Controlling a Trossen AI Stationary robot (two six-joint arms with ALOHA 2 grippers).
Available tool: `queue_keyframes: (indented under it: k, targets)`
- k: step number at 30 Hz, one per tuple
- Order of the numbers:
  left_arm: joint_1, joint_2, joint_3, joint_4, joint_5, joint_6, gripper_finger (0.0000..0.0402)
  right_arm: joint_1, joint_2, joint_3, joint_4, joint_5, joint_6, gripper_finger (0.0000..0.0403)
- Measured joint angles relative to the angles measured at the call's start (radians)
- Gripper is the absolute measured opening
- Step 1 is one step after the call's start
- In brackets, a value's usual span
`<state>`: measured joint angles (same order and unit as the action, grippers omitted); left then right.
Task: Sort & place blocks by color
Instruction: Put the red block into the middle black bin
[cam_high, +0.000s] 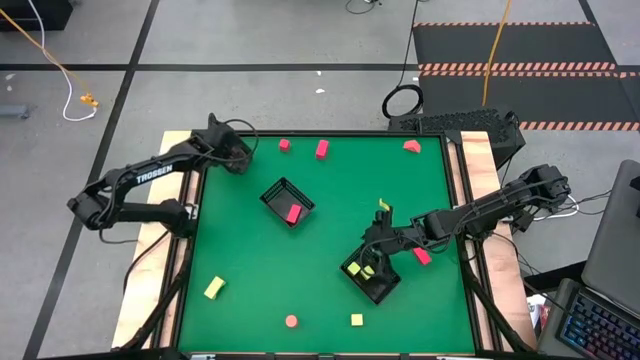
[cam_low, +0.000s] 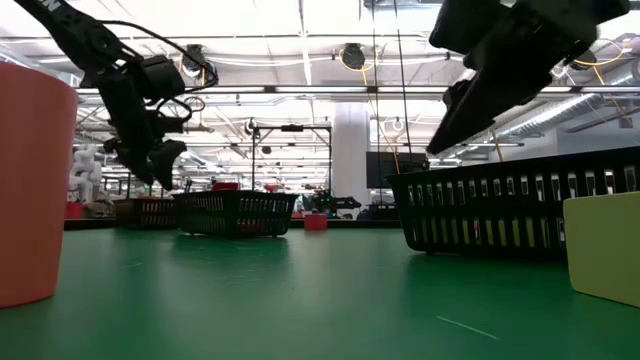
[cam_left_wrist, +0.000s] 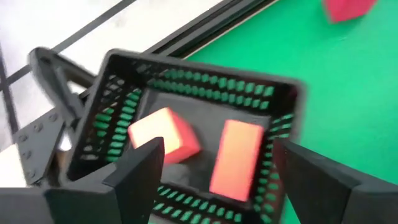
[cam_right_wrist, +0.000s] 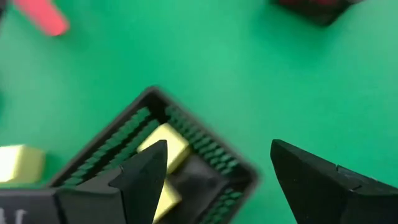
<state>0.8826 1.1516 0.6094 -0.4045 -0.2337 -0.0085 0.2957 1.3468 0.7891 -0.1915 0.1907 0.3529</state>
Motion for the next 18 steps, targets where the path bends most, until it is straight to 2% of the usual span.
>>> queue_keyframes:
  k: [4, 10, 13, 18]
  targets:
    - [-0.038, -0.040, 0.000, 0.031, 0.055, -0.015, 0.0279, -0.008, 0.000, 0.000, 0.018, 0.131, -0.004, 0.0281]
    - [-0.091, -0.168, 0.000, 0.090, 0.343, -0.027, 0.0258, -0.035, 0.000, 0.000, 0.025, 0.155, 0.020, 0.0281]
    - [-0.135, -0.234, 0.000, 0.104, 0.483, -0.028, 0.0250, -0.056, 0.000, 0.000, 0.007, 0.224, 0.063, 0.0281]
    - [-0.253, -0.312, 0.000, 0.107, 0.577, -0.051, 0.0244, -0.114, 0.000, 0.000, -0.022, 0.311, 0.115, 0.0281]
